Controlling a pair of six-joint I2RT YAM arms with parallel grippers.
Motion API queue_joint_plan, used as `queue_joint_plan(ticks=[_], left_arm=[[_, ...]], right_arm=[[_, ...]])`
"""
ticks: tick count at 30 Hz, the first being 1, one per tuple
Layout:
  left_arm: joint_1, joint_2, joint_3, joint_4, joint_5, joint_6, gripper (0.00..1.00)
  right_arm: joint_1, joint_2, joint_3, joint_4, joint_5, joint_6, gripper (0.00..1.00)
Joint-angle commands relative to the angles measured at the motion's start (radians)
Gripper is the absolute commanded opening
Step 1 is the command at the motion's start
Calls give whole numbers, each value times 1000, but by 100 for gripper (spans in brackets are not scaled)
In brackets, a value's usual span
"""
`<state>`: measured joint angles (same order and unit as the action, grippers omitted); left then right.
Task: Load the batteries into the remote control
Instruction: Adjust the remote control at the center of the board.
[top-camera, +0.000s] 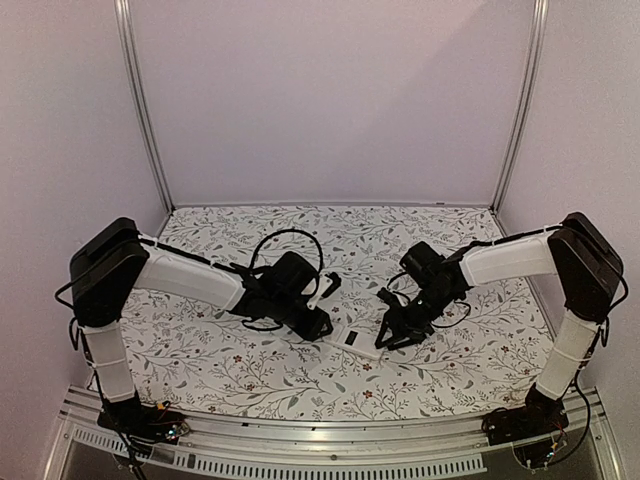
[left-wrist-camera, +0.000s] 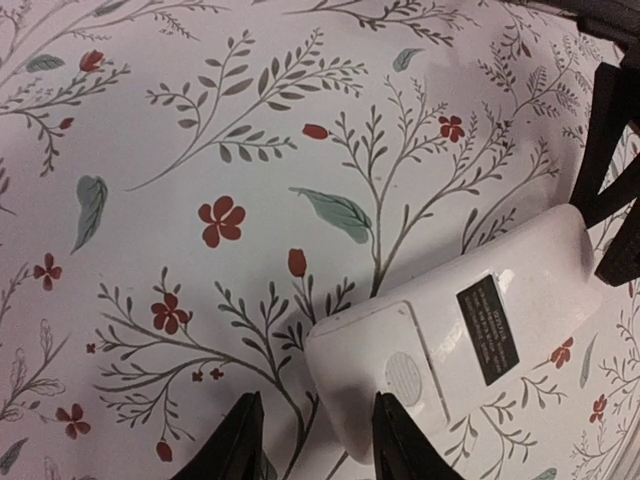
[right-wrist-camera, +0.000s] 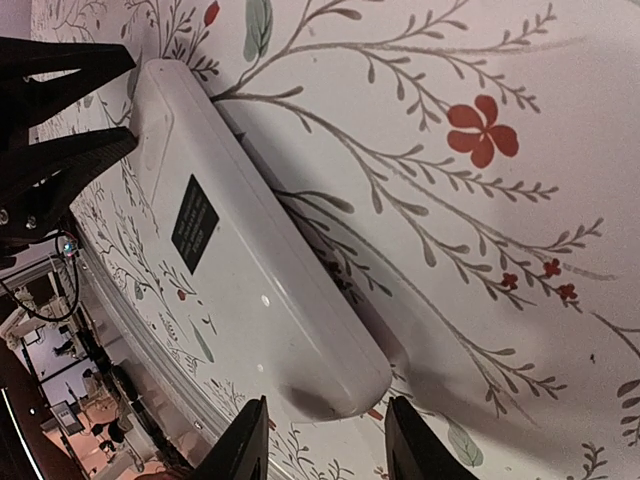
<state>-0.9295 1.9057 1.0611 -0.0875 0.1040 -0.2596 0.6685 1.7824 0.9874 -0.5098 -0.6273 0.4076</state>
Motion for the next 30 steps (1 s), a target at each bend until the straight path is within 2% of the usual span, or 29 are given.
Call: queue_joint_plan(ticks=[1, 16, 30], left_arm=[[11, 28, 16, -13, 17, 5, 38], [-10, 47, 13, -11, 61, -4, 31], [-54, 74, 12, -4, 118, -29, 23]], right_arm=[[9, 30, -10, 18, 1, 13, 40], [9, 86, 10, 3, 43, -12, 26], [8, 127, 52, -8, 61, -31, 19]])
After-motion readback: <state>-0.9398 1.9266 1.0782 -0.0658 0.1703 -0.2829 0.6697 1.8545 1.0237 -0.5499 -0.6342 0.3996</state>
